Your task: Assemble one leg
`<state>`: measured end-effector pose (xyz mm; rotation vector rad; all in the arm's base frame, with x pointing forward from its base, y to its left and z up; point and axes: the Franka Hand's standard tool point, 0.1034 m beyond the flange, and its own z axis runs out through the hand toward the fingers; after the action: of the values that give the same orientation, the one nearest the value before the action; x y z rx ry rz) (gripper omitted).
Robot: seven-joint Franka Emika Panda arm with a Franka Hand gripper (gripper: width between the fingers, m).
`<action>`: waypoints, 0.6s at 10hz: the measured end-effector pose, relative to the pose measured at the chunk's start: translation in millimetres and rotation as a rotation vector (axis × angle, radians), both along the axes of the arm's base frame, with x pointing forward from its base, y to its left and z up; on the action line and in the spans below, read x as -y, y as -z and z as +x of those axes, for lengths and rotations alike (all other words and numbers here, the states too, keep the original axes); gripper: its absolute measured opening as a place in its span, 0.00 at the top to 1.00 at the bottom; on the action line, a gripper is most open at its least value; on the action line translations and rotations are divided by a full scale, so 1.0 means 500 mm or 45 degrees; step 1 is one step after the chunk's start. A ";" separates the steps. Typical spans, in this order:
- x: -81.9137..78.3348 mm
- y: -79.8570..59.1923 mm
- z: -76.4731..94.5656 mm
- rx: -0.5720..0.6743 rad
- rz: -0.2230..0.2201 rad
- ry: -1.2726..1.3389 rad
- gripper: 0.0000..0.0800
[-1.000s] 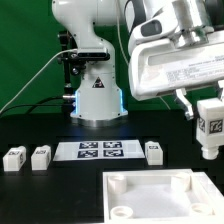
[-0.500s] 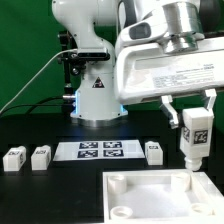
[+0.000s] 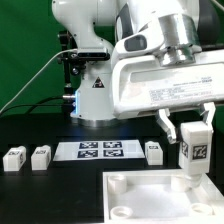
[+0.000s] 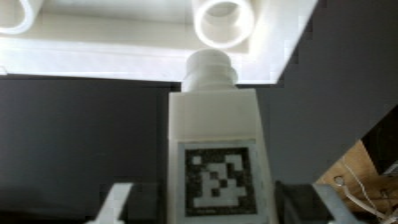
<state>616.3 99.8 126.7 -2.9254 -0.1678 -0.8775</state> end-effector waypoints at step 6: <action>-0.019 0.034 0.001 0.055 0.010 -0.003 0.63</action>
Offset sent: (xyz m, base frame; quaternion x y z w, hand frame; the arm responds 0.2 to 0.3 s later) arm 0.0074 0.0114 -0.0096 -0.0047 0.0554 0.0253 0.9981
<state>616.8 109.3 109.7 -2.9001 -0.1703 -0.9399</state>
